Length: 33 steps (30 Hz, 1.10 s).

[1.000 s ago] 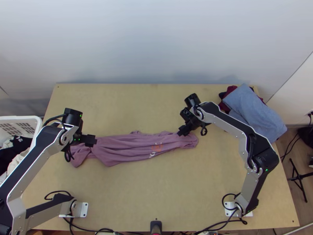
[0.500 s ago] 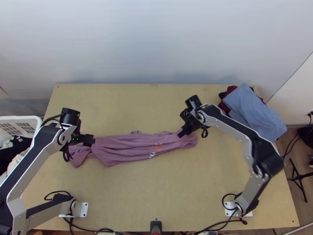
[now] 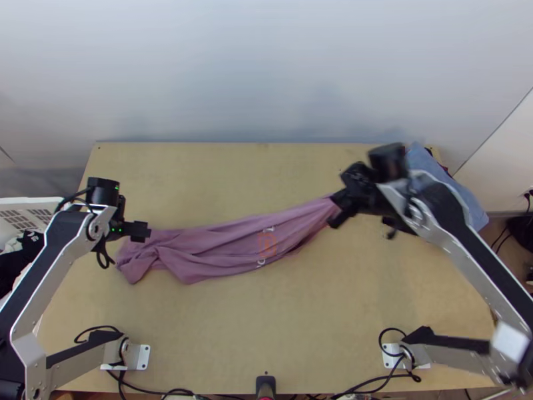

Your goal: Fold the t-shirt

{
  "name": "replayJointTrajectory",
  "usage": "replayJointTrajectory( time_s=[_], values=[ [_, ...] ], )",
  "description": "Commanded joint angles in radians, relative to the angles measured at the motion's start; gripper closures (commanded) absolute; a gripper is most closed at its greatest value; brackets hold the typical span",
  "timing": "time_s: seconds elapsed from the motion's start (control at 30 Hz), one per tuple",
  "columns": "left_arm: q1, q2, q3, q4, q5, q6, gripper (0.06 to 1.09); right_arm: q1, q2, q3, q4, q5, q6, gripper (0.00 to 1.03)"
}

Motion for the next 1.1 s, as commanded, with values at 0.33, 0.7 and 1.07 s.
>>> replayJointTrajectory(
  time_s=[0.33, 0.7, 1.07],
  values=[
    [0.036, 0.31, 0.021, 0.204, 0.007, 0.143, 0.11, -0.015, -0.194, -0.155, -0.046, 0.002, -0.005, 1.0],
    [0.043, 0.494, 0.195, 0.118, 0.187, 0.002, 0.11, -0.021, -0.178, -0.175, -0.036, 0.002, -0.021, 1.0],
    [0.038, 0.563, 0.241, 0.112, 0.273, -0.065, 0.16, -0.03, -0.181, -0.196, -0.026, 0.002, -0.013, 1.0]
  ],
)
